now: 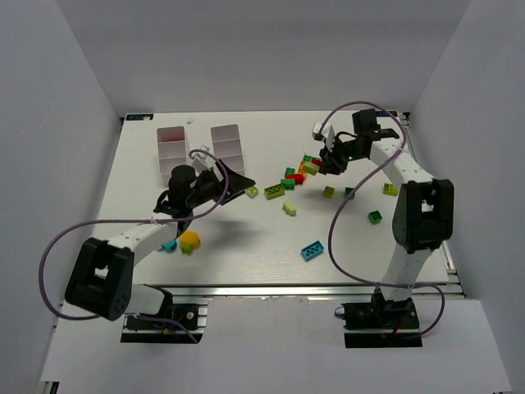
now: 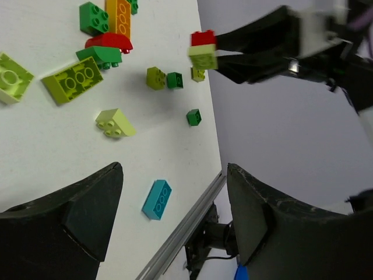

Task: Sort the legos into containers by color

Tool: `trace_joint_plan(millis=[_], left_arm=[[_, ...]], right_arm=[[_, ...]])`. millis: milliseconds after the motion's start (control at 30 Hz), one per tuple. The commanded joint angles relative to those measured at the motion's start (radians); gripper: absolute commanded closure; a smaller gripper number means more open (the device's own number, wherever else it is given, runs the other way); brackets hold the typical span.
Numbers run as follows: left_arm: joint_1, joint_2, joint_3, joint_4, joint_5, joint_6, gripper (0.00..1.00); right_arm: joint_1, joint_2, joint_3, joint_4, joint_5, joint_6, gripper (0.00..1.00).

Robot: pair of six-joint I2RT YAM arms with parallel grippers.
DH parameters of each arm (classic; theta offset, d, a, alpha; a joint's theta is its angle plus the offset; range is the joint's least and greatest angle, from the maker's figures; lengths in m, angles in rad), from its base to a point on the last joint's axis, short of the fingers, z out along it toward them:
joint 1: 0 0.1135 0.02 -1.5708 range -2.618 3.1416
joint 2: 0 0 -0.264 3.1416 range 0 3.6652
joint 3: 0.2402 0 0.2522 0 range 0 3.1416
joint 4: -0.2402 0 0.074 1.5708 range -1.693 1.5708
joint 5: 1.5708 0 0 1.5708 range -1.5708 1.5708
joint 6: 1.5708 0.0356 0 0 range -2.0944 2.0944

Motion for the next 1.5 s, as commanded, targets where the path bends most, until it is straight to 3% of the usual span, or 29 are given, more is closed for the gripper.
trace_joint_plan(millis=[0, 167, 333, 700, 1100, 1267, 1367, 1467], left_arm=[[-0.035, 0.052, 0.088, 0.114, 0.016, -0.033, 0.19], [-0.075, 0.158, 0.168, 0.159, 0.022, -0.064, 0.19], [-0.101, 0.190, 0.190, 0.227, 0.020, -0.113, 0.18], [-0.120, 0.143, 0.125, 0.183, 0.013, -0.093, 0.20], [-0.126, 0.167, 0.153, 0.167, -0.003, -0.073, 0.22], [-0.126, 0.172, 0.151, 0.169, -0.001, -0.074, 0.29], [-0.126, 0.175, 0.147, 0.189, 0.005, -0.078, 0.48], [-0.126, 0.178, 0.147, 0.195, 0.006, -0.079, 0.56]], right_arm=[[0.077, -0.134, -0.073, 0.129, -0.100, 0.144, 1.00], [0.229, -0.291, -0.234, 0.334, 0.004, 0.317, 1.00], [0.305, -0.320, -0.251, 0.420, 0.068, 0.410, 1.00], [0.335, -0.313, -0.223, 0.435, 0.104, 0.418, 1.00], [0.381, -0.346, -0.254, 0.451, 0.104, 0.413, 1.00], [0.384, -0.349, -0.259, 0.451, 0.096, 0.418, 1.00], [0.382, -0.348, -0.259, 0.451, 0.094, 0.419, 1.00], [0.384, -0.348, -0.256, 0.451, 0.091, 0.419, 1.00]])
